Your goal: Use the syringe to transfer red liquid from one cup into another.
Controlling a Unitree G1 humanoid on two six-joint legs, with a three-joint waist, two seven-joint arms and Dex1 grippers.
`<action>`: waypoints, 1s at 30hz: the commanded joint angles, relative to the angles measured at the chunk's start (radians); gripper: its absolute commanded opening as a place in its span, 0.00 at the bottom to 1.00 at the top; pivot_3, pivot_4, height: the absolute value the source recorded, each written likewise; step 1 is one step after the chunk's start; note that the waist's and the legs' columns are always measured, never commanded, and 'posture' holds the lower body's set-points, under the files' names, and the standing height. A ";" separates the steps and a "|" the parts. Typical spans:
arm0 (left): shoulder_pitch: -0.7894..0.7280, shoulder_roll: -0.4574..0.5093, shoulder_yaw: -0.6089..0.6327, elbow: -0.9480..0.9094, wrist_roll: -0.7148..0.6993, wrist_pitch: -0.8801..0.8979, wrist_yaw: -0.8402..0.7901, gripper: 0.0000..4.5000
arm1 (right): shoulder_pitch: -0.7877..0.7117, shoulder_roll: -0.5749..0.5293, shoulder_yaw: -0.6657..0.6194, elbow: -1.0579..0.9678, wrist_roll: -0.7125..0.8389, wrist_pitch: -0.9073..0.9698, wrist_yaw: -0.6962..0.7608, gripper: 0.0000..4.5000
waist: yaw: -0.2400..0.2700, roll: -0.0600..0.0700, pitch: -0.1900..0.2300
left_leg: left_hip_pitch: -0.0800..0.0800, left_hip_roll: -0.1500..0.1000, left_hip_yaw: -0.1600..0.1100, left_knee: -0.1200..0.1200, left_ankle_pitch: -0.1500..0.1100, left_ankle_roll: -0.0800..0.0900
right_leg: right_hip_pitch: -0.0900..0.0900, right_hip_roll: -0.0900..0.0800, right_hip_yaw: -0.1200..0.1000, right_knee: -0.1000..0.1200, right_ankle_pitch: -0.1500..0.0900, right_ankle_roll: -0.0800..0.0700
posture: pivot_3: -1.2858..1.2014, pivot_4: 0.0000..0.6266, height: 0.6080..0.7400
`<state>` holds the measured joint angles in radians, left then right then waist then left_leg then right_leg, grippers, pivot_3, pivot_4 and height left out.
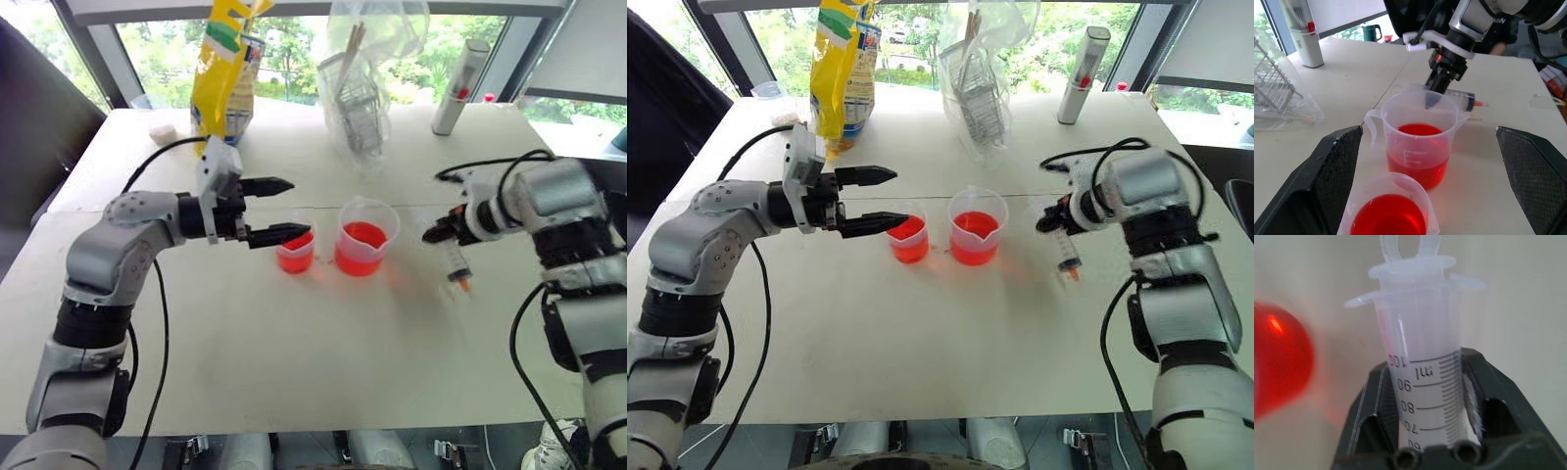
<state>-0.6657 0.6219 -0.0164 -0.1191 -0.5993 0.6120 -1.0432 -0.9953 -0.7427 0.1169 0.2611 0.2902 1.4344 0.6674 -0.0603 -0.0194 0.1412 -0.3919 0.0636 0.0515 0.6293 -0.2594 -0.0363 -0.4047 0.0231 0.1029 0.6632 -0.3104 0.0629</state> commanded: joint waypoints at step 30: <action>-0.362 -0.178 -0.041 0.361 0.102 -0.156 -0.156 1.00 | 0.587 0.559 -0.203 -0.501 0.045 -1.082 -0.165 0.31 | -0.007 0.000 -0.001 | 0.001 -0.001 -0.002 0.002 0.000 -0.001 | 0.002 0.003 -0.001 0.002 0.000 0.000 | 0.52 0.24 0.99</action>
<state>-0.9810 0.4535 -0.0641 0.2414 -0.5000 0.4819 -1.1979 -0.4033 -0.1830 -0.1004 -0.2247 0.3458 0.3987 0.4994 -0.0674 -0.0199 0.1404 -0.3905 0.0629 0.0498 0.6310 -0.2590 -0.0370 -0.4029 0.0257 0.1016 0.6653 -0.3101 0.0626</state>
